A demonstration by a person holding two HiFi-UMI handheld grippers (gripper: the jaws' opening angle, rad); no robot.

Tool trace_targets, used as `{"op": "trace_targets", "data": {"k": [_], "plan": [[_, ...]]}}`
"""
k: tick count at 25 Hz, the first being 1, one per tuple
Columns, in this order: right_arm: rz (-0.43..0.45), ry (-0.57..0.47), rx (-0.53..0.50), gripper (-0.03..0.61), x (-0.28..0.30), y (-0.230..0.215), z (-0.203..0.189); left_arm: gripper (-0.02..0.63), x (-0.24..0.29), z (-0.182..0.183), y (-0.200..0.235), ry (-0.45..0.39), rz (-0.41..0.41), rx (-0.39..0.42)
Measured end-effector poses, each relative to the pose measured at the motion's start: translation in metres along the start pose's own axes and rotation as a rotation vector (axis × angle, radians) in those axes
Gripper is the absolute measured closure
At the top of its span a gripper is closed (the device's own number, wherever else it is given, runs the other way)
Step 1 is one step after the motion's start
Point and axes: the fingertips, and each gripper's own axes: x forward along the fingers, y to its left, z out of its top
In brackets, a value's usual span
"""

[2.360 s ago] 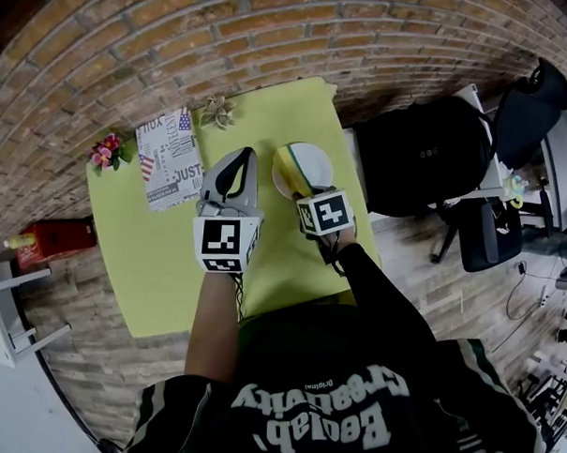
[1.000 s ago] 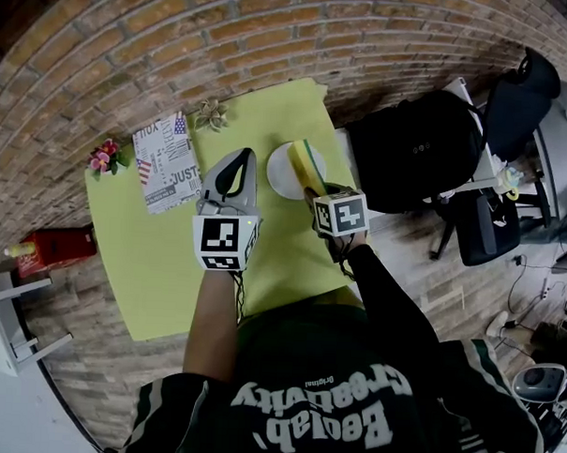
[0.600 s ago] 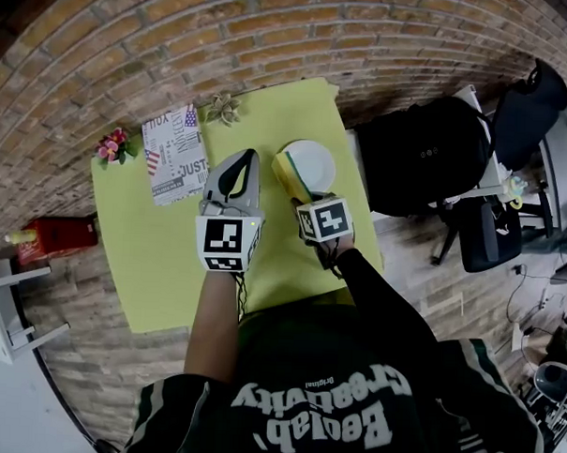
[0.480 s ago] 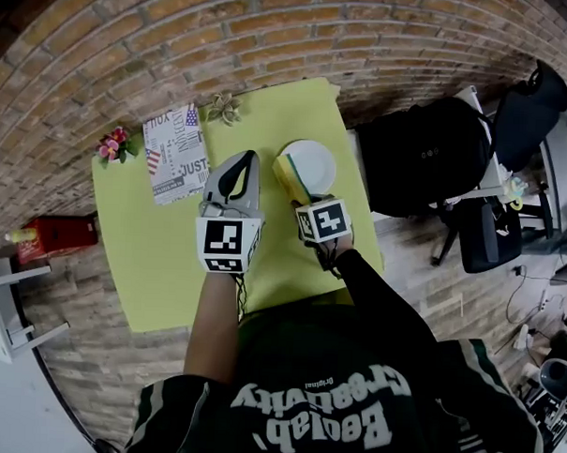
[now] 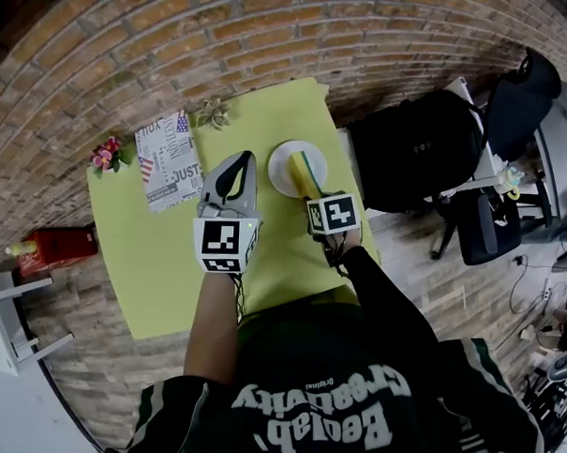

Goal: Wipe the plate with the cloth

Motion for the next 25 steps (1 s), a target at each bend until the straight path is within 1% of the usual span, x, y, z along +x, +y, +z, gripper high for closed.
{"op": "trace_targets", "data": {"k": [7, 15, 19, 22, 25], "plan": [[-0.080, -0.023, 0.071, 0.442, -0.019, -0.039, -0.008, 0.611, 0.010, 0.000, -0.017, -0.001, -0.044, -0.001], [-0.148, -0.040, 0.130, 0.443, -0.034, -0.066, -0.015, 0.611, 0.014, 0.006, -0.027, -0.011, -0.067, 0.005], [-0.135, -0.065, 0.122, 0.443, -0.037, -0.059, -0.010, 0.611, 0.013, 0.008, -0.028, -0.014, -0.072, 0.009], [-0.081, -0.086, 0.083, 0.442, -0.034, -0.040, -0.003, 0.611, 0.010, 0.008, -0.024, -0.015, -0.065, 0.007], [-0.022, -0.082, 0.029, 0.442, -0.027, -0.015, -0.002, 0.611, 0.005, 0.007, -0.020, -0.014, -0.054, 0.005]]}}
